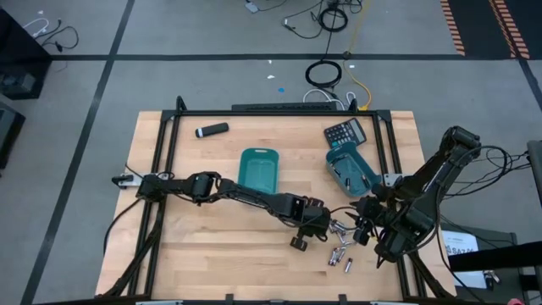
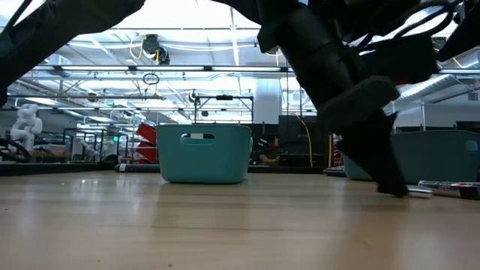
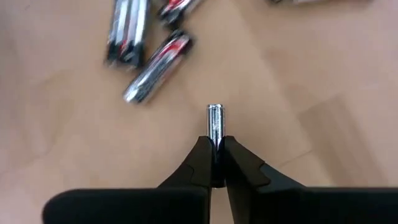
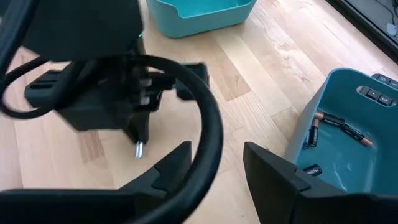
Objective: Sort batteries
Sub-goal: Put the silver battery into the green bin
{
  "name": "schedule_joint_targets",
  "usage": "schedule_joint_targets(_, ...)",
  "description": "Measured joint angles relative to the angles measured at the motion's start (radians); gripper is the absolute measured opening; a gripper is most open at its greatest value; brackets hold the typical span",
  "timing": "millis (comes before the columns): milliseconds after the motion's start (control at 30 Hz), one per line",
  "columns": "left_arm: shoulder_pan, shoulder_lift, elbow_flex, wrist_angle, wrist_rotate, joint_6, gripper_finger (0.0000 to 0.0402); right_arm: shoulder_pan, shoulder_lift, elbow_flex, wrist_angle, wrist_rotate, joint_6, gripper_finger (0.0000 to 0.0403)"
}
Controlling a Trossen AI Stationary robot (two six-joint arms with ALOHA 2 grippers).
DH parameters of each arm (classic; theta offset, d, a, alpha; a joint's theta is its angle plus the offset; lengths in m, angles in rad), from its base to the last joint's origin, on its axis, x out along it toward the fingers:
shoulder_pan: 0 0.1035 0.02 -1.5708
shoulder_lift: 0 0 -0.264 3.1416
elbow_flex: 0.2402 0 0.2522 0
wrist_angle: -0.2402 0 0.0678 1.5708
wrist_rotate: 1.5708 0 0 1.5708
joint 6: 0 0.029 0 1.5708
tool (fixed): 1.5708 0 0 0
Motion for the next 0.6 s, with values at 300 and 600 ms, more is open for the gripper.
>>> schedule_joint_targets(300,0.049,-0.048,0.0,-0.161,-0.029,-0.029,0.0024,0.002,-0.056,0.0,-0.018,-0.126,-0.03,0.0137)
schedule_joint_targets(600,0.075,-0.136,0.0,-0.287,-0.11,-0.055,0.0024,0.067,-0.021,0.0,0.024,-0.188,0.032,0.0137)
